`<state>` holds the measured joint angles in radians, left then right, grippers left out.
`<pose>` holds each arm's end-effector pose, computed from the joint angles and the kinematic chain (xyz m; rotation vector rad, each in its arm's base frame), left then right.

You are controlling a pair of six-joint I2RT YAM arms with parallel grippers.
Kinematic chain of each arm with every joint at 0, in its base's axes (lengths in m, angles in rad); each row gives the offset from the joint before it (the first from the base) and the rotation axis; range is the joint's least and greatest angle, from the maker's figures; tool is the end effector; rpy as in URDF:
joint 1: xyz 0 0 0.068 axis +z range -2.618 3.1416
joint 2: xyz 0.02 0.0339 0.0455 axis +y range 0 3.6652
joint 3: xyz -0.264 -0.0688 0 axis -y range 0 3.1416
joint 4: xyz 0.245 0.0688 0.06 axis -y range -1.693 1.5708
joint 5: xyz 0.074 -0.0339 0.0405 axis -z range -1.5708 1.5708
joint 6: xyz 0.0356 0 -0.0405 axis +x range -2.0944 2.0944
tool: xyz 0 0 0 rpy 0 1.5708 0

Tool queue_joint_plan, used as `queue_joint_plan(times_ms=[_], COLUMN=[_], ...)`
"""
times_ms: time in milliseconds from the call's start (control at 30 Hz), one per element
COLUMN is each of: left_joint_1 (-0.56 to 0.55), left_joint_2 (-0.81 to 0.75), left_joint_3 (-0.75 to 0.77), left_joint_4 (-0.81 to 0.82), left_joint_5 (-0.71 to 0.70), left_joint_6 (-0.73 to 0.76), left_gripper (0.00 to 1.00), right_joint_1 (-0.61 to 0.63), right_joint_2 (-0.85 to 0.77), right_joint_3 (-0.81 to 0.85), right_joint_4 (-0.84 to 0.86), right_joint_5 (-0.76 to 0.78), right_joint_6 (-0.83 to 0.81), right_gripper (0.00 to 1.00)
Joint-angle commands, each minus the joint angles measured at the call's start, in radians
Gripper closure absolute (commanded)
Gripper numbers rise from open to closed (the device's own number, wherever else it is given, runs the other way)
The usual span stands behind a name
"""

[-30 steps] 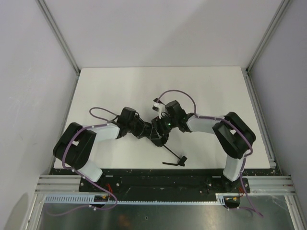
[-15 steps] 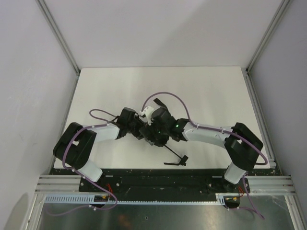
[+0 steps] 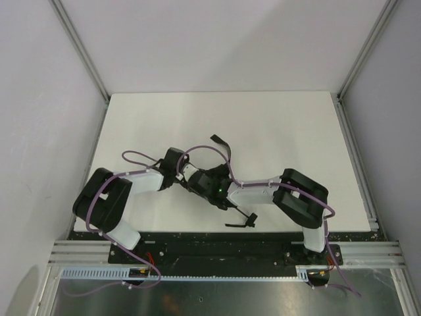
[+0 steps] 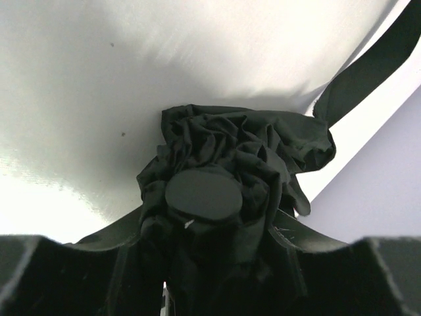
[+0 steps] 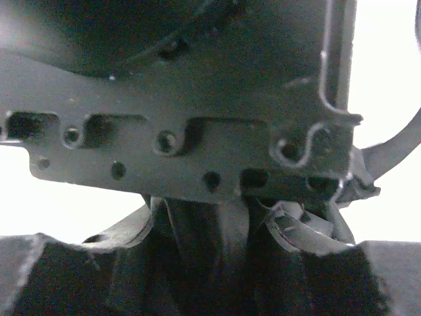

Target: Put away the umbrella

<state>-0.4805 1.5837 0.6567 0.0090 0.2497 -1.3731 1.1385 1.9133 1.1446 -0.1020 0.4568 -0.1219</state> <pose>0.2481 -0.1392 0.1313 -1.0948 2.5620 -0.9633 0.1796 0.3519 0.1539 -1.2080 1.9901 -0.0589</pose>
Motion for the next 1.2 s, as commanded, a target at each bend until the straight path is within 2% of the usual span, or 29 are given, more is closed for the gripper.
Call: queue_joint_plan(times_ms=[0, 33, 67, 100, 133, 200, 300, 400, 600, 767, 833, 900, 967, 1133, 1167], left_joint_1=[-0.003, -0.002, 0.0, 0.002, 0.003, 0.008, 0.012, 0.013, 0.009, -0.013, -0.026, -0.035, -0.037, -0.038, -0.038], left_joint_2=[0.005, -0.005, -0.017, -0.029, -0.044, -0.073, -0.11, -0.122, -0.125, -0.082, -0.058, -0.035, -0.018, -0.027, -0.035], left_joint_3=[-0.006, -0.004, -0.004, -0.005, -0.008, -0.011, -0.012, -0.01, -0.01, -0.001, 0.0, -0.003, -0.014, -0.066, -0.075], left_joint_4=[-0.13, -0.13, -0.13, -0.13, -0.13, -0.131, -0.129, -0.129, -0.123, -0.11, -0.102, -0.09, -0.075, -0.024, -0.019], left_joint_5=[-0.028, -0.036, -0.045, -0.057, -0.07, -0.09, -0.11, -0.11, -0.11, -0.109, -0.118, -0.125, -0.127, -0.146, -0.149], left_joint_6=[0.037, 0.047, 0.056, 0.066, 0.078, 0.104, 0.139, 0.159, 0.196, 0.179, 0.165, 0.153, 0.14, 0.12, 0.119], left_gripper=[1.0, 0.99, 0.94, 0.81, 0.64, 0.39, 0.19, 0.1, 0.03, 0.04, 0.08, 0.17, 0.28, 0.73, 0.8], right_joint_1=[-0.026, -0.038, -0.051, -0.069, -0.088, -0.132, -0.199, -0.261, -0.362, -0.421, -0.435, -0.445, -0.452, -0.447, -0.445], right_joint_2=[0.079, 0.082, 0.081, 0.076, 0.067, 0.041, 0.01, -0.003, 0.008, 0.041, 0.062, 0.08, 0.094, 0.078, 0.061], right_joint_3=[0.004, -0.001, -0.011, -0.022, -0.037, -0.067, -0.099, -0.107, -0.112, -0.113, -0.112, -0.113, -0.113, -0.112, -0.112], right_joint_4=[-0.005, -0.004, 0.002, 0.009, 0.02, 0.047, 0.075, 0.09, 0.164, 0.279, 0.331, 0.368, 0.385, 0.328, 0.298], right_joint_5=[-0.033, -0.07, -0.109, -0.153, -0.211, -0.355, -0.585, -0.799, -1.135, -1.333, -1.388, -1.418, -1.433, -1.369, -1.336], right_joint_6=[0.007, 0.015, 0.026, 0.036, 0.045, 0.063, 0.092, 0.123, 0.201, 0.325, 0.377, 0.416, 0.439, 0.414, 0.4], right_gripper=[0.75, 0.84, 0.92, 0.96, 0.98, 1.0, 1.0, 1.0, 1.0, 1.0, 1.0, 1.0, 1.0, 1.0, 0.96])
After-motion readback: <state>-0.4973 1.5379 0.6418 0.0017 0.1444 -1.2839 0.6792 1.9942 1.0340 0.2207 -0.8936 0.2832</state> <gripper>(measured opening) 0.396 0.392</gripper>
